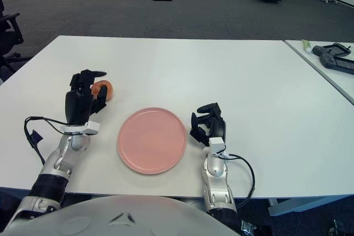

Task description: Put the apple into the plate.

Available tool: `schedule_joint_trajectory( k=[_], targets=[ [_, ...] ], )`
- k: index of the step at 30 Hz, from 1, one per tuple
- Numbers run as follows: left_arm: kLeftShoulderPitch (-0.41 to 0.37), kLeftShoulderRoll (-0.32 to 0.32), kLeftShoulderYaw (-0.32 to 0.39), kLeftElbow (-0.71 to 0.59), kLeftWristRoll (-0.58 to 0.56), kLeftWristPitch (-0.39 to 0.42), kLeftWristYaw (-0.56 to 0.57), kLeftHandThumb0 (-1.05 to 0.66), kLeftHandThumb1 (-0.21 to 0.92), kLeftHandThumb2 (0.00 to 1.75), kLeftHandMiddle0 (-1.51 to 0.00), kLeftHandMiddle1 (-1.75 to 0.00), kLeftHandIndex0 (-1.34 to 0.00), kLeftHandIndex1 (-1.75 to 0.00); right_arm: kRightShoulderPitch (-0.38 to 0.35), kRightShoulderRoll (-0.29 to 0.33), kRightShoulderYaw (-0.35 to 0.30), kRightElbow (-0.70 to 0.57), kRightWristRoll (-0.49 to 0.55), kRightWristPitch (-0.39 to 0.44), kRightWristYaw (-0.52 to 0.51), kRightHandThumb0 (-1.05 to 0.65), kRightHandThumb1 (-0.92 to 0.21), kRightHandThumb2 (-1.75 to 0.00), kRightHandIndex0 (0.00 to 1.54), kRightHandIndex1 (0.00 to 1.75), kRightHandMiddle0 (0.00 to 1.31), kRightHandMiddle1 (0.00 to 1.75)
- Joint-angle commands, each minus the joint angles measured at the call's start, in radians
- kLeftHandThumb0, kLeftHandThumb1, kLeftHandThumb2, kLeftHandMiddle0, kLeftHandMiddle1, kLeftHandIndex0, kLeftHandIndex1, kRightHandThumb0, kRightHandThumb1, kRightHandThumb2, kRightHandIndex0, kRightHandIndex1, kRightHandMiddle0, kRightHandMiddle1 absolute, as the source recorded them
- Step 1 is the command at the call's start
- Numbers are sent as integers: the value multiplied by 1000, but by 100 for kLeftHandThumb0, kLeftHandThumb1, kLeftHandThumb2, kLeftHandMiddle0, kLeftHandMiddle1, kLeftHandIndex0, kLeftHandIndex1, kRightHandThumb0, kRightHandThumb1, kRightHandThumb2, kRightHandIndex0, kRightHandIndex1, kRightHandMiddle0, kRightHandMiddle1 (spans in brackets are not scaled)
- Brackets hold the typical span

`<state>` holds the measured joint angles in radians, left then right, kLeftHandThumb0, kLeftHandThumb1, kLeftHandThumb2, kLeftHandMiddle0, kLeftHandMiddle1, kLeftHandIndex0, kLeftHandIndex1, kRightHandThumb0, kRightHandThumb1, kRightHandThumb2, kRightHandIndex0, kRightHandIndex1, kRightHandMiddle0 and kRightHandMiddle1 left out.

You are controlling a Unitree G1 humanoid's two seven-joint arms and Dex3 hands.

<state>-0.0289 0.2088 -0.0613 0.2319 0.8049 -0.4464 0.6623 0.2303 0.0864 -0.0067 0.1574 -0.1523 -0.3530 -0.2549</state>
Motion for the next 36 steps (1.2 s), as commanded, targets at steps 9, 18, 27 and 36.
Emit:
schedule_joint_trajectory(
  k=[9,18,27,36],
  targets=[
    [-96,67,-63,78,68,112,25,-103,90,34,0,-3,0,-9,1,-5,0,22,-19,43,-10,-39,-66,-90,65,142,36,175],
    [-165,139,-133,150,79,152,-58,-105,92,21,0,0,0,0,-1,-8,-2,25,-10,28,-1,-39,-64,-91,66,138,36,175],
    [-275,153,-198,352,71,127,-12,-105,92,23,0,0,0,0,-8,-14,-6,41,-1,5,9,-39,-65,-90,64,139,36,175],
    [-367,145,-258,540,66,115,46,-105,92,25,0,0,0,0,-14,-10,-10,49,-1,1,7,-39,-65,-90,64,140,36,175]
  ],
)
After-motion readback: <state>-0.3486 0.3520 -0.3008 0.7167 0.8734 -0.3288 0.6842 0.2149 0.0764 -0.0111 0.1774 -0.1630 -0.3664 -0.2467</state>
